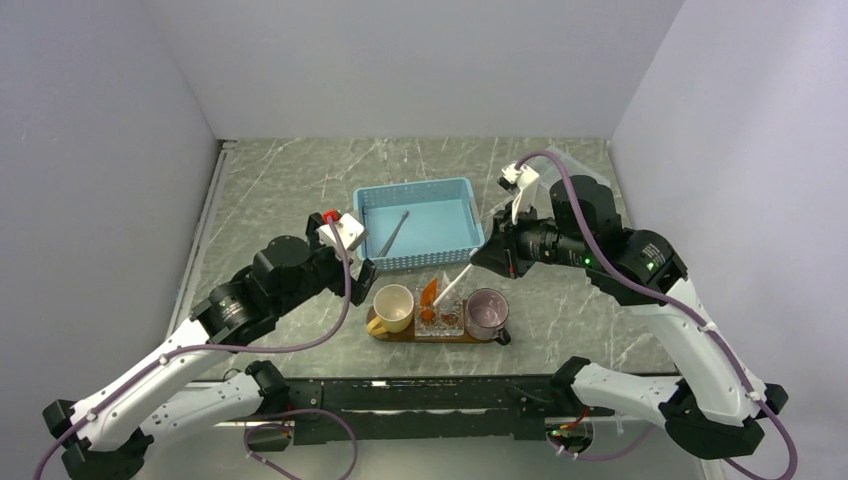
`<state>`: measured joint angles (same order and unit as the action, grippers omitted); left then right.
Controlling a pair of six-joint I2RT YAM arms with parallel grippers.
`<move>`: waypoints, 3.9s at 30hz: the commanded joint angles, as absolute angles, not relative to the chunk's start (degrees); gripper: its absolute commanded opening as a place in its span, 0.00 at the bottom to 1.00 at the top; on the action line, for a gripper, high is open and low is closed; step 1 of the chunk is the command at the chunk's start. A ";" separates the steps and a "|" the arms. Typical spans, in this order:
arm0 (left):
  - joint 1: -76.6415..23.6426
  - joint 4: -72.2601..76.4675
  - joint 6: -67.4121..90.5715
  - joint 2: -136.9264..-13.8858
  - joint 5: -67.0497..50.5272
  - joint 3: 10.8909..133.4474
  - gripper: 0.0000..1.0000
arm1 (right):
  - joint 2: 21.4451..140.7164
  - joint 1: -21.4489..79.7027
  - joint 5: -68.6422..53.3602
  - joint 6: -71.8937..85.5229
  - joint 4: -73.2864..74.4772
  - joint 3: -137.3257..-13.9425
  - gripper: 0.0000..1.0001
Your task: Prepare toiletry sets of a toothbrush and toothpaste on the tray
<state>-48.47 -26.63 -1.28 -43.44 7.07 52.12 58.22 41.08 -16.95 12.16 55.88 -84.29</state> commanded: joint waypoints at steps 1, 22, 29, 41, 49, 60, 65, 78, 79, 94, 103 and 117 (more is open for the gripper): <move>-48.36 -27.44 1.95 -44.30 10.26 54.98 0.99 | 59.29 42.25 -15.15 9.68 61.07 -89.37 0.00; -47.84 -28.60 2.91 -43.49 10.74 55.81 0.99 | 62.64 61.60 9.90 16.19 62.94 -86.72 0.00; -47.88 -28.60 2.92 -43.01 10.58 55.84 0.99 | 61.91 63.21 11.78 16.68 58.97 -82.36 0.00; -47.88 -28.51 2.81 -42.89 10.58 55.80 0.99 | 61.12 64.15 14.28 16.32 56.00 -80.66 0.00; -47.90 -28.42 2.93 -43.19 10.44 55.69 1.00 | 61.13 64.49 14.01 16.69 54.16 -77.35 0.00; -47.83 -28.42 3.15 -44.11 9.78 55.79 0.99 | 58.46 64.54 14.16 18.77 49.50 -70.40 0.00; -47.84 -28.39 3.16 -44.06 9.82 55.71 1.00 | 58.48 64.50 14.24 19.33 48.21 -68.67 0.00; -47.85 -28.41 3.16 -44.03 9.53 55.67 0.99 | 57.86 64.51 15.35 20.71 45.32 -64.83 0.00; -47.88 -28.43 3.16 -43.99 9.50 55.68 0.99 | 57.77 64.49 15.44 20.82 45.17 -64.62 0.00; -47.81 -28.32 3.16 -44.02 9.51 55.61 0.99 | 57.05 64.58 18.68 21.27 41.07 -60.47 0.00; -47.86 -28.30 3.16 -44.21 9.25 55.68 1.00 | 55.35 64.60 19.43 21.63 38.66 -58.03 0.00; -47.88 -28.41 3.16 -44.38 9.31 55.65 0.99 | 52.89 65.06 20.00 21.88 36.38 -55.11 0.00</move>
<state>-48.07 -29.04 2.61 -44.49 9.87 53.71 54.17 64.45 18.22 21.26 39.51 -56.07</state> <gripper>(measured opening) 0.994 0.133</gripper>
